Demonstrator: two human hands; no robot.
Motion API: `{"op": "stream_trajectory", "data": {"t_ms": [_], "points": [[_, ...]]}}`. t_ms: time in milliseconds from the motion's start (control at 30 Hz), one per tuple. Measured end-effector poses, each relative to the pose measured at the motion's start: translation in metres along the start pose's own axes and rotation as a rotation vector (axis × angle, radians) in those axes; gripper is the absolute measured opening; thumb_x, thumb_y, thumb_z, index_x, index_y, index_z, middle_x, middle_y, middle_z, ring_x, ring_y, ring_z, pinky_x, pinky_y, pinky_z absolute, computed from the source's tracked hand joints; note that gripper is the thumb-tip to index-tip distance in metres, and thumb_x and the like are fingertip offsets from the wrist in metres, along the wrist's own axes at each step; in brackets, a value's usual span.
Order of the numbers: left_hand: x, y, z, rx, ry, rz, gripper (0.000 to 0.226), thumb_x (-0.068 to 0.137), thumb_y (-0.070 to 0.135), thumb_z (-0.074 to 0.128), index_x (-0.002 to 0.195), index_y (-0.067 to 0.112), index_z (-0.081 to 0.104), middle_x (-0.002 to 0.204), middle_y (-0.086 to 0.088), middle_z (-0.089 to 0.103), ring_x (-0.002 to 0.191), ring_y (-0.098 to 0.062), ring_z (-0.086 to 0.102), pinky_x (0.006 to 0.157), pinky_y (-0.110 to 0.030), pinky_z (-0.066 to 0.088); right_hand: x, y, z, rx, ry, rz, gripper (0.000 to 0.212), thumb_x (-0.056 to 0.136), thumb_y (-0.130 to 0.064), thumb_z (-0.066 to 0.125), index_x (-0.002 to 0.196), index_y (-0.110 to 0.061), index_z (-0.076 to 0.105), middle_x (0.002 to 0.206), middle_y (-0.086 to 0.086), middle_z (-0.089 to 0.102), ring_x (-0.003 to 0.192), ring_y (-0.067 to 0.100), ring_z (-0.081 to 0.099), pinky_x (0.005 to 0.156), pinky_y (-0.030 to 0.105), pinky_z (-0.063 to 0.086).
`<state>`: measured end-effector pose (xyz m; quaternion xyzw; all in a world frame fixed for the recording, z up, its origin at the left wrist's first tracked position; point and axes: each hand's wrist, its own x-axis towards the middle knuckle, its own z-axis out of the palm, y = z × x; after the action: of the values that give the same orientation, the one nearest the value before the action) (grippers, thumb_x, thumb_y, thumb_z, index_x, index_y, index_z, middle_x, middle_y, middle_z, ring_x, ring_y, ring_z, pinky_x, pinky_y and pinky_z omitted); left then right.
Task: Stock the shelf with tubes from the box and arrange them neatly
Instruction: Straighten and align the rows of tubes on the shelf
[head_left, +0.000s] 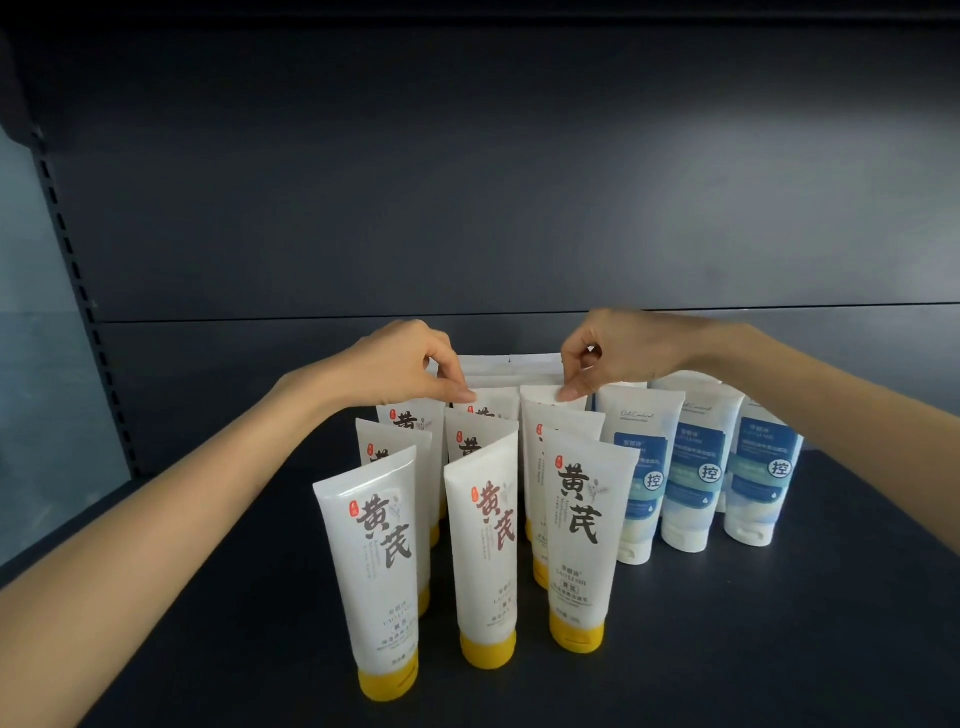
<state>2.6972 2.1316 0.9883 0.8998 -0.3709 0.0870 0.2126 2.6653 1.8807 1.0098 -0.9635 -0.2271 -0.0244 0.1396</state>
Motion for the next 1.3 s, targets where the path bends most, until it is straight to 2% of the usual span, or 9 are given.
{"op": "stream_trajectory", "data": {"t_ms": [167,367,533,667,800,933,1033,1167,1300], "points": [[-0.002,0.0,-0.001,-0.007,0.002,0.006,0.013,0.078,0.034,0.073,0.08,0.021,0.076,0.083,0.007,0.061,0.063,0.01,0.047,0.061,-0.017,0.032,0.002,-0.002,-0.001,-0.019,-0.01,-0.004,0.026,0.08,-0.031,0.074,0.059,-0.023,0.061,0.065,0.004,0.047,0.062,0.013,0.039,0.06,0.023,0.033],[-0.001,-0.001,0.0,0.005,0.01,0.008,0.009,0.078,0.035,0.073,0.076,0.026,0.074,0.081,0.009,0.06,0.064,0.011,0.048,0.062,-0.019,0.032,0.0,-0.004,-0.003,0.012,-0.042,-0.001,0.026,0.08,-0.031,0.074,0.062,-0.015,0.064,0.065,0.005,0.045,0.061,0.013,0.037,0.059,0.021,0.031],[-0.003,-0.003,-0.001,0.01,0.014,-0.005,0.013,0.077,0.039,0.073,0.081,0.026,0.075,0.085,0.009,0.062,0.063,0.013,0.048,0.06,-0.018,0.032,0.001,-0.005,-0.003,0.045,-0.059,-0.004,0.028,0.079,-0.033,0.075,0.068,-0.008,0.066,0.066,0.005,0.049,0.064,0.016,0.04,0.066,0.029,0.035],[-0.011,0.0,-0.009,0.04,0.081,-0.001,0.02,0.075,0.044,0.071,0.086,0.027,0.076,0.086,0.013,0.06,0.062,0.017,0.048,0.054,-0.006,0.035,0.001,-0.007,-0.007,0.025,-0.078,-0.007,0.027,0.081,-0.035,0.072,0.08,-0.008,0.07,0.075,0.013,0.056,0.07,0.018,0.045,0.073,0.032,0.038],[-0.03,0.003,-0.027,0.022,0.111,0.021,0.037,0.061,0.066,0.062,0.079,0.036,0.075,0.082,0.015,0.061,0.059,0.008,0.048,0.053,-0.007,0.035,0.001,-0.02,-0.01,0.075,0.02,-0.093,0.02,0.083,-0.036,0.07,0.085,-0.016,0.073,0.069,0.009,0.052,0.059,0.005,0.042,0.06,0.016,0.036],[-0.052,-0.002,-0.045,-0.061,-0.112,0.018,0.031,0.061,0.065,0.067,0.079,0.042,0.075,0.084,0.017,0.062,0.06,0.004,0.048,0.054,-0.008,0.036,0.0,-0.042,-0.002,0.086,-0.033,-0.193,0.029,0.082,-0.048,0.067,0.085,-0.02,0.074,0.059,-0.01,0.054,0.053,0.001,0.046,0.053,0.006,0.036],[-0.062,-0.011,-0.046,-0.063,-0.234,-0.028,0.032,0.061,0.068,0.069,0.08,0.044,0.075,0.085,0.02,0.062,0.062,0.002,0.047,0.056,-0.011,0.036,0.0,-0.053,0.008,0.033,-0.096,-0.215,0.045,0.075,-0.066,0.058,0.085,-0.024,0.074,0.083,-0.014,0.07,0.076,-0.001,0.062,0.065,0.004,0.043],[-0.066,-0.018,-0.036,-0.072,-0.205,-0.019,0.023,0.06,0.061,0.07,0.074,0.044,0.074,0.084,0.02,0.063,0.061,-0.002,0.042,0.056,-0.016,0.034,0.002,-0.06,0.013,0.026,-0.096,-0.246,0.027,0.085,-0.046,0.063,0.08,-0.021,0.074,0.08,-0.01,0.068,0.068,-0.002,0.058,0.065,0.002,0.04],[-0.064,-0.019,-0.029,-0.067,-0.09,0.017,0.021,0.058,0.06,0.07,0.07,0.043,0.073,0.082,0.02,0.063,0.059,-0.001,0.044,0.055,-0.012,0.034,0.003,-0.067,0.014,-0.028,-0.072,-0.244,0.028,0.084,-0.043,0.065,0.076,-0.017,0.072,0.07,-0.008,0.062,0.06,-0.002,0.052,0.062,0.003,0.038]]}}
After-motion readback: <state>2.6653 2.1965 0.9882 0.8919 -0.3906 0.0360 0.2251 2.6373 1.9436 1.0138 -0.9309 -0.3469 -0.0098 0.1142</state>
